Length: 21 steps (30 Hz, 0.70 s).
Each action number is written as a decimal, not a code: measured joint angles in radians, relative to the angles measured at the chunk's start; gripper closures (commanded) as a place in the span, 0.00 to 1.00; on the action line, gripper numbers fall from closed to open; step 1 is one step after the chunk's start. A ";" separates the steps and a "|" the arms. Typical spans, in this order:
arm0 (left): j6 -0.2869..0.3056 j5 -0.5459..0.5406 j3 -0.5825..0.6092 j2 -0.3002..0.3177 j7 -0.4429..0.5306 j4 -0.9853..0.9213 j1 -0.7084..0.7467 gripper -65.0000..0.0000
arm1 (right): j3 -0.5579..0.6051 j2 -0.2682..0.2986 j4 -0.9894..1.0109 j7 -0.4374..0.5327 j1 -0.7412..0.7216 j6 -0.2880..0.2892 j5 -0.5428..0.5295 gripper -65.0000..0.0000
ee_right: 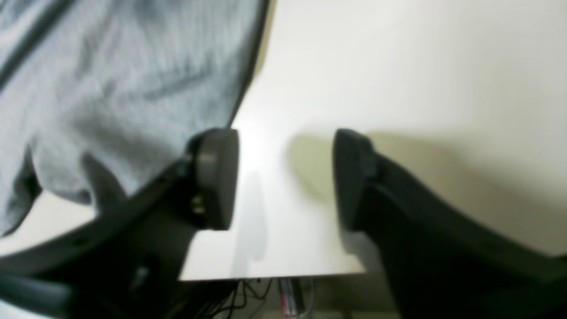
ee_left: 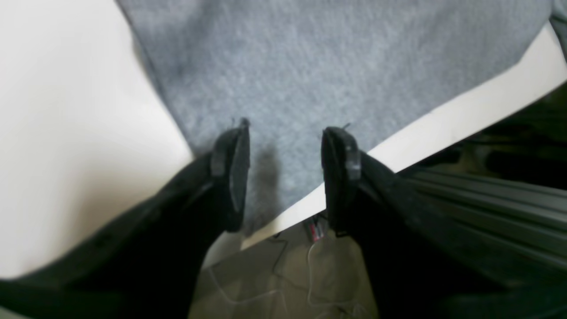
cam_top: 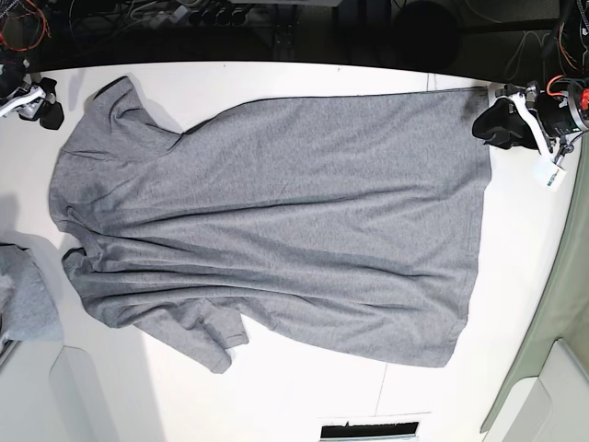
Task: Layout the t-shirt on the table in an organized manner, then fold the t-shirt properly
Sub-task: 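Release the shirt with both grippers and lift them away, then grasp the shirt's shoulder edge with both grippers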
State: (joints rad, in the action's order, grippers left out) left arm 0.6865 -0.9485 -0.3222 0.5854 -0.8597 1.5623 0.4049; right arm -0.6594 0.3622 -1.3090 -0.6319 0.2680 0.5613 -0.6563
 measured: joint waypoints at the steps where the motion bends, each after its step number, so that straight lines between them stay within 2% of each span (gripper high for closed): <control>1: 0.000 -0.002 -0.015 -0.013 0.012 0.000 0.006 0.55 | 0.007 0.000 0.000 0.004 -0.002 0.000 -0.002 0.43; 6: 0.000 0.024 -0.077 -0.107 0.007 -0.005 0.018 0.55 | 0.071 0.001 0.023 0.019 -0.019 0.000 0.001 0.43; 9: 0.000 0.027 -0.101 -0.138 0.007 -0.006 0.016 0.55 | 0.142 0.004 0.032 0.040 -0.029 0.000 -0.006 0.43; 13: 0.000 0.064 -0.109 -0.140 0.007 -0.007 0.016 0.55 | 0.232 0.000 0.031 0.053 -0.036 0.000 -0.034 0.43; 21: 0.000 0.066 -0.108 -0.142 0.002 -0.016 0.034 0.55 | 0.247 -0.082 0.027 0.074 -0.038 0.011 -0.058 0.43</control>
State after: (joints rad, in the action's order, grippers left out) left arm 0.6868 -0.8829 -0.4305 0.4435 -0.8574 1.5463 0.4385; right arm -0.4122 0.2802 -1.2819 -0.5575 0.2298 0.5720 -0.7147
